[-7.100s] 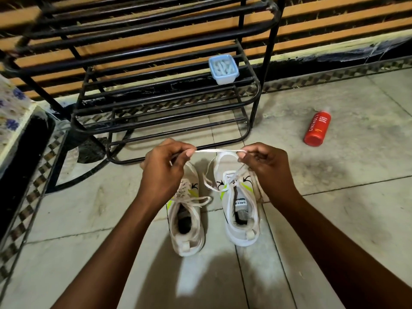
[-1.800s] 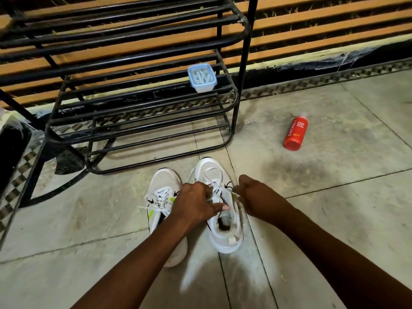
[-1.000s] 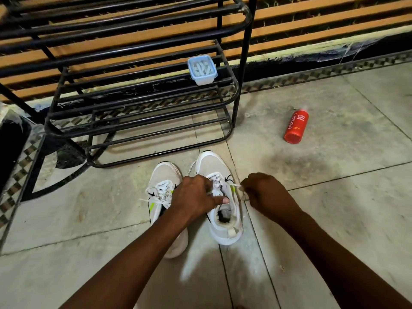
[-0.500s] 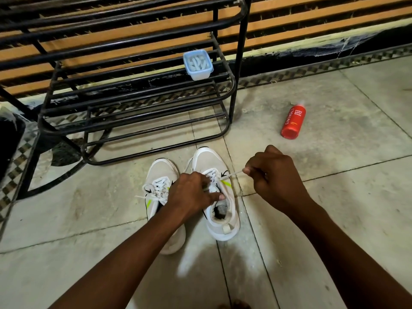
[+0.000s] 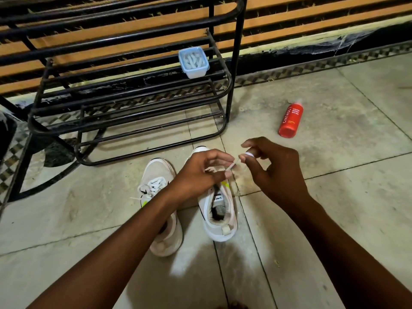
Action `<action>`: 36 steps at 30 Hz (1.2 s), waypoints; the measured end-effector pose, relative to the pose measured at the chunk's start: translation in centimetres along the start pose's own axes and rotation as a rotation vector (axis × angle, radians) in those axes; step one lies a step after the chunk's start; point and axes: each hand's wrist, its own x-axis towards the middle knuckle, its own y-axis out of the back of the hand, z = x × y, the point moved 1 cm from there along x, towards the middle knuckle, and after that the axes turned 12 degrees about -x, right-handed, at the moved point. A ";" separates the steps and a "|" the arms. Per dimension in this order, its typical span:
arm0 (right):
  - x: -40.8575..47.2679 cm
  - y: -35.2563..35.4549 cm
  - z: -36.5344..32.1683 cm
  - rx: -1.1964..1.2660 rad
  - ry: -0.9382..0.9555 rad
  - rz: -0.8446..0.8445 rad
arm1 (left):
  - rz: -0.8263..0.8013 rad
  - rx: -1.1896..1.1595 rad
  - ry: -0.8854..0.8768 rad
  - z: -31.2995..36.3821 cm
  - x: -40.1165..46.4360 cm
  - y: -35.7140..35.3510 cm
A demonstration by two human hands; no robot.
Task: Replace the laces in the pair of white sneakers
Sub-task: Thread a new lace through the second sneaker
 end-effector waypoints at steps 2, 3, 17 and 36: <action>0.1 0.2 -0.3 0.112 -0.095 -0.005 | -0.017 -0.079 -0.001 0.8 0.6 -0.6; 0.1 0.3 -0.3 0.165 -0.148 -0.002 | -0.004 -0.119 0.003 1.3 0.8 -0.8; -3.6 -1.9 7.8 -0.045 -0.120 -0.267 | 0.248 -0.481 0.160 0.8 1.4 0.8; -6.6 -4.7 7.1 0.348 -0.534 -0.276 | 0.347 0.178 0.064 -1.0 0.5 -1.4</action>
